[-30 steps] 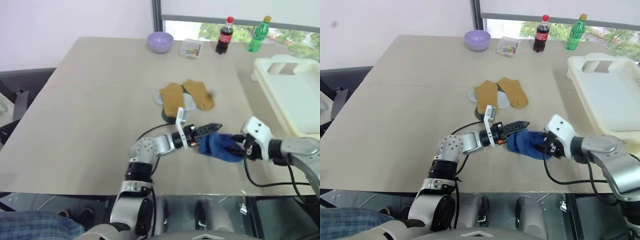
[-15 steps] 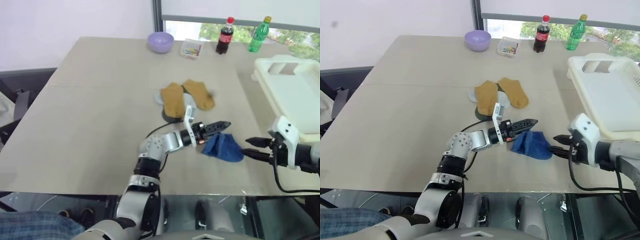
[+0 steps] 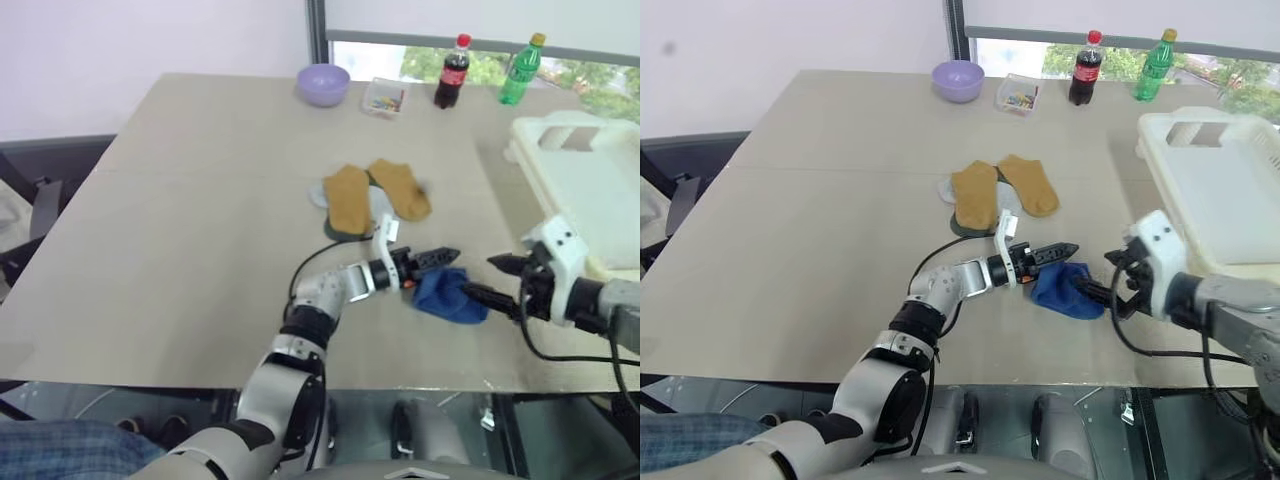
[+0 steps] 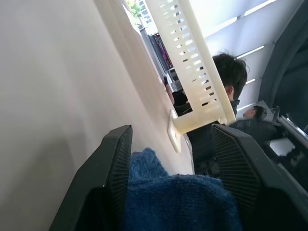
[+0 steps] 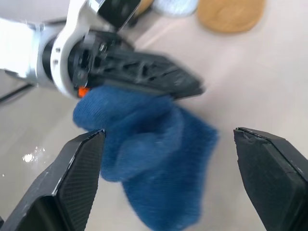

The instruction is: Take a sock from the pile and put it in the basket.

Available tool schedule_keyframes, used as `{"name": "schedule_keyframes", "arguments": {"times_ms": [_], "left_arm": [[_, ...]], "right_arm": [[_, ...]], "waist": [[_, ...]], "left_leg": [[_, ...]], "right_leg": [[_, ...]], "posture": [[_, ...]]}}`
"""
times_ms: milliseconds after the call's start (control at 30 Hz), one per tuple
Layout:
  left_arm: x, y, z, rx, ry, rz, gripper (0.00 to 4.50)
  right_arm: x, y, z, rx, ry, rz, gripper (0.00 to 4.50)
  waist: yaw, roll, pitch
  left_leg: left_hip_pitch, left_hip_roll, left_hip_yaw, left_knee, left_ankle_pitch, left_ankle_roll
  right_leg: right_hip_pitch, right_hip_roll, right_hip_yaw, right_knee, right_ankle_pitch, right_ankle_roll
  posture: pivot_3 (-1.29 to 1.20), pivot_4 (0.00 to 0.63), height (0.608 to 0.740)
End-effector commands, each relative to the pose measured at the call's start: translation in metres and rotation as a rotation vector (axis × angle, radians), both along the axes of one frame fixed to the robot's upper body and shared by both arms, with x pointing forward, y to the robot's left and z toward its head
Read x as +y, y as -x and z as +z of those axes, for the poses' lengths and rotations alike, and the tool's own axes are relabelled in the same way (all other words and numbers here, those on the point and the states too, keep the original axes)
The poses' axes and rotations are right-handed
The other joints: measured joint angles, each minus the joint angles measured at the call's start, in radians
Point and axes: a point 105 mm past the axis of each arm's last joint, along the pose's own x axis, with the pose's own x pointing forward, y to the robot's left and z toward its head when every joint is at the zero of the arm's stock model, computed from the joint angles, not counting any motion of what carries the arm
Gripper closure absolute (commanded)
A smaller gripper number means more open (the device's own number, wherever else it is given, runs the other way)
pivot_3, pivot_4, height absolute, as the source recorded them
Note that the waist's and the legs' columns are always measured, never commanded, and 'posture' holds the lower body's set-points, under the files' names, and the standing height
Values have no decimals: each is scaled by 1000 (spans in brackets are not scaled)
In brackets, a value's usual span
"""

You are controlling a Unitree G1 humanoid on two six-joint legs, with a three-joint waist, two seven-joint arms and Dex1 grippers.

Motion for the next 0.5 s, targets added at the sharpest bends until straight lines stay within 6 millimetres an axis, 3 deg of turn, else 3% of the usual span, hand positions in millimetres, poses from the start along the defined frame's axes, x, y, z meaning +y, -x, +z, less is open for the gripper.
{"name": "schedule_keyframes", "arguments": {"times_ms": [33,233,367,500], "left_arm": [[-42,12,32,-33,101,-71,1695],[-44,11,33,-39,98,-67,1695],[-46,13,33,-40,99,-72,1695],[-48,14,32,-36,101,-72,1695]], "right_arm": [[10,-1,7,-30,17,-7,27],[17,-11,5,-29,74,-68,27],[36,-15,9,-44,67,-65,27],[38,-22,-1,-29,117,-127,27]], "waist": [[0,0,0],[-5,0,0],[-10,1,0],[-10,1,0]], "left_leg": [[0,0,0,0,0,0],[0,0,0,0,0,0],[0,0,0,1,0,0],[0,0,0,1,0,0]], "right_leg": [[0,0,0,0,1,1],[0,0,0,2,1,1],[0,0,0,2,1,1],[-1,0,0,4,1,1]], "posture": [[0,150,733],[0,150,733],[0,150,733],[0,150,733]]}}
